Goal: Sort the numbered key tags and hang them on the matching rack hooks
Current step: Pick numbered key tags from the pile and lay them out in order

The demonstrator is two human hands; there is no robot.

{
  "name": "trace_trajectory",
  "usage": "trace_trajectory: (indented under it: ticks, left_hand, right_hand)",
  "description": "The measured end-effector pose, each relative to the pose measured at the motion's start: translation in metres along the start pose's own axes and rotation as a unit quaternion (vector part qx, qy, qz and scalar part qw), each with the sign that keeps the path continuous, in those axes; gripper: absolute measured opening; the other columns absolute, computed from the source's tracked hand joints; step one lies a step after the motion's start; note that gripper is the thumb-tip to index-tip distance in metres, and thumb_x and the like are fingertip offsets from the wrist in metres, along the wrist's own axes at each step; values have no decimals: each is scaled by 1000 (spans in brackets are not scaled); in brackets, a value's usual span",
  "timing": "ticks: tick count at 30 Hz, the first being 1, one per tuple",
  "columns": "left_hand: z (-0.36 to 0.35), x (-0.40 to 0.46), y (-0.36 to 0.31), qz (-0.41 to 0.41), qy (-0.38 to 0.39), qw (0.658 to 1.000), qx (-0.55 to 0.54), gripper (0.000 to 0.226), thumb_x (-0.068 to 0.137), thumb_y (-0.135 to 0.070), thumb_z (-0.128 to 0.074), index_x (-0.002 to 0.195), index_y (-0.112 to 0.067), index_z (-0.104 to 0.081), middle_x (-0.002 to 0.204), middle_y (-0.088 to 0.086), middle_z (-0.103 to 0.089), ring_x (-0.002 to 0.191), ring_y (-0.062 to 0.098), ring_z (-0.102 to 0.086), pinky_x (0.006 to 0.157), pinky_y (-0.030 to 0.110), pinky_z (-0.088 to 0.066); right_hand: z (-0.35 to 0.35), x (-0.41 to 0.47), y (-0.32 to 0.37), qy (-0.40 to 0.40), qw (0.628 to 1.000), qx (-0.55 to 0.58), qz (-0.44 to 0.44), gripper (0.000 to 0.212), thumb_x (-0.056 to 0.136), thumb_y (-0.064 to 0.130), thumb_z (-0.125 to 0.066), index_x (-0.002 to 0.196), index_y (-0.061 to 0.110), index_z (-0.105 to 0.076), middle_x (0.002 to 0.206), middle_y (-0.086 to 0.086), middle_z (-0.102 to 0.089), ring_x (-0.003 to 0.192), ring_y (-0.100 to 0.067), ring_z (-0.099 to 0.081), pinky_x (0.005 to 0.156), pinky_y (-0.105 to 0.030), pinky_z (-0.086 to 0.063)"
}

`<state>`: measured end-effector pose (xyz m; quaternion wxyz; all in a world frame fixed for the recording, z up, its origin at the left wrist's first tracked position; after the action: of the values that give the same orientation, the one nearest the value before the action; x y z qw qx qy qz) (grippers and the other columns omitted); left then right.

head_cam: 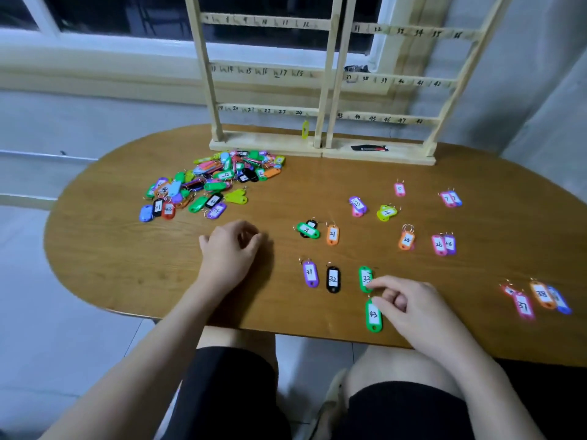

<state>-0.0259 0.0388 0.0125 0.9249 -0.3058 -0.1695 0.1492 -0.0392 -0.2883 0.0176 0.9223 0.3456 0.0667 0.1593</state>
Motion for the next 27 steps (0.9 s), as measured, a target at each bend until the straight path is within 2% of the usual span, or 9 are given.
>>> trace_trajectory:
  ticks: [2, 4, 7, 10, 15, 17, 19, 23, 27]
  left_hand:
    - [13, 8, 21, 17, -28, 999, 12, 15, 93, -40, -67, 101, -28, -64, 87, -10, -59, 96, 20, -57, 89, 41, -29]
    - [26, 19, 42, 34, -51, 998, 31, 23, 92, -40, -68, 108, -24, -62, 90, -8, -57, 102, 23, -56, 93, 45, -31]
    - [36, 35, 64, 52, -76, 992, 83, 36, 90, -44, -68, 113, -18, -61, 106, 4, -61, 111, 30, -53, 96, 49, -34]
    - [39, 49, 74, 68, -83, 989, 106, 42, 89, -51, -67, 114, -17, -63, 117, 11, -61, 117, 34, -50, 100, 47, -33]
    - [39, 67, 81, 80, -59, 990, 99, 44, 87, -60, -64, 112, -24, -69, 111, 6, -62, 115, 30, -51, 98, 45, -37]
    - [39, 68, 82, 78, -57, 991, 91, 35, 87, -57, -66, 105, -28, -70, 109, 3, -61, 113, 28, -50, 97, 45, -36]
    - [39, 66, 83, 73, -61, 992, 77, 25, 88, -52, -67, 99, -30, -71, 106, 1, -60, 112, 28, -48, 96, 45, -36]
    - [39, 67, 83, 67, -73, 993, 67, 18, 91, -47, -67, 96, -30, -72, 103, -2, -60, 108, 26, -49, 90, 42, -36]
    - [40, 67, 82, 69, -97, 990, 70, 19, 93, -45, -64, 97, -27, -70, 103, -4, -62, 106, 24, -50, 88, 39, -31]
  right_hand:
    - [2, 5, 10, -18, 1000, 8, 8, 16, 94, 16, -70, 99, 30, -74, 64, -2, -56, 50, -7, -41, 52, -15, -37]
    - [1, 14, 25, -26, 999, 11, 22, 15, 94, 16, -69, 93, 30, -73, 63, -7, -52, 50, -8, -41, 52, -15, -36]
    - [-8, 37, 52, -27, 998, 19, 46, 14, 94, 18, -68, 88, 30, -72, 61, -5, -49, 52, -9, -40, 54, -26, -37]
    - [-29, 70, 80, -32, 997, 18, 73, 12, 94, 18, -67, 89, 27, -72, 59, 6, -47, 55, -9, -43, 57, -31, -40]
    - [-74, 134, 135, -20, 988, -50, 141, 20, 98, 23, -60, 113, 26, -73, 83, 12, -51, 78, -3, -50, 78, -36, -50]
    - [-90, 158, 154, -6, 984, -100, 148, 27, 102, 27, -55, 126, 25, -67, 102, 9, -54, 102, -12, -54, 87, -40, -52]
    - [-105, 179, 170, -7, 977, -154, 150, 34, 103, 29, -53, 136, 22, -62, 118, 3, -54, 119, -17, -49, 96, -38, -49]
    - [-130, 212, 185, -17, 964, -224, 143, 39, 101, 36, -58, 135, 19, -62, 128, -1, -56, 124, -21, -47, 104, -37, -41]
    - [-141, 227, 189, -19, 959, -247, 138, 34, 101, 35, -58, 128, 17, -68, 127, -3, -60, 122, -23, -51, 101, -39, -42]
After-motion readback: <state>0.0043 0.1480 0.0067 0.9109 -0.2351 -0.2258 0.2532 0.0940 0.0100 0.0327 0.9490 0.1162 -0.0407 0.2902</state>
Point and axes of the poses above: each hand's wrist, its own x-axis towards the middle knuckle, its own z-axis out of the back of the hand, y = z × x, the point moved 6 cm from there along x, towards the middle knuckle
